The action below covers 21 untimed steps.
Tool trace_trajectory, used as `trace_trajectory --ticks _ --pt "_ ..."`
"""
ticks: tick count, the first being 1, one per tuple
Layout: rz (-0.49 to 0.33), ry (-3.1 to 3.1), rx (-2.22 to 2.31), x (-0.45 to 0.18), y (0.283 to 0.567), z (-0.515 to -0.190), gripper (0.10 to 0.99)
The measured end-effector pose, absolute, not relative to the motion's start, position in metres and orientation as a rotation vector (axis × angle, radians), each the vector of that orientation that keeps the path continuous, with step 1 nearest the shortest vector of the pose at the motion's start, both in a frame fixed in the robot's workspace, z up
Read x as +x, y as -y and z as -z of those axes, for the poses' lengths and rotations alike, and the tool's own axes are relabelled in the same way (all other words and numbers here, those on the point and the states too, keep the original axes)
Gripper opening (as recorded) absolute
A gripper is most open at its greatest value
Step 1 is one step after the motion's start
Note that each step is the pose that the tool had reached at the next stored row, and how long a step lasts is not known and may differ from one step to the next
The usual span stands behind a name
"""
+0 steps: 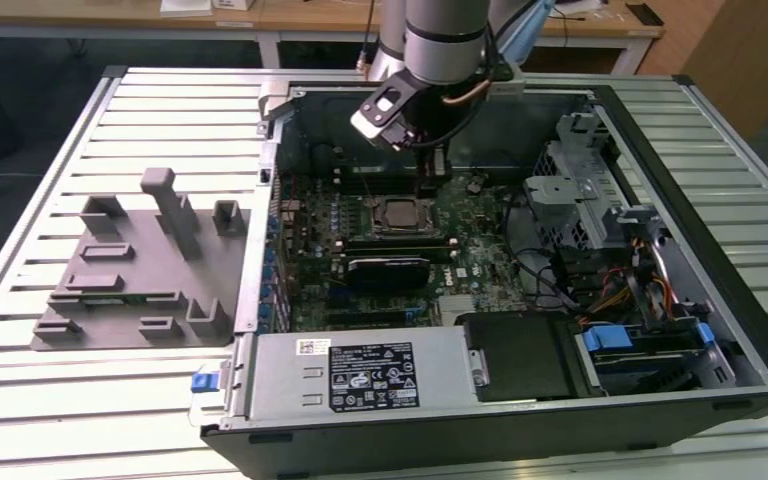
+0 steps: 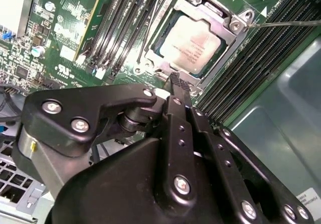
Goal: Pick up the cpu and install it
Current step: 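Close the cpu cover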
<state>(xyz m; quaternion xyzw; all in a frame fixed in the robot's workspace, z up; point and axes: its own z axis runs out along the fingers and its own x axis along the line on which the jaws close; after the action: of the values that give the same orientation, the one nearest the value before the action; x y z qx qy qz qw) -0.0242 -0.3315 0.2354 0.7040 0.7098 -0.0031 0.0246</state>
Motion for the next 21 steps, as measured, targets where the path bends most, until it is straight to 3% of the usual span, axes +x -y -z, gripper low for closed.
trace_trajectory --ticks 21 --pt "0.011 -2.196 2.178 -0.043 0.334 -0.222 0.106"
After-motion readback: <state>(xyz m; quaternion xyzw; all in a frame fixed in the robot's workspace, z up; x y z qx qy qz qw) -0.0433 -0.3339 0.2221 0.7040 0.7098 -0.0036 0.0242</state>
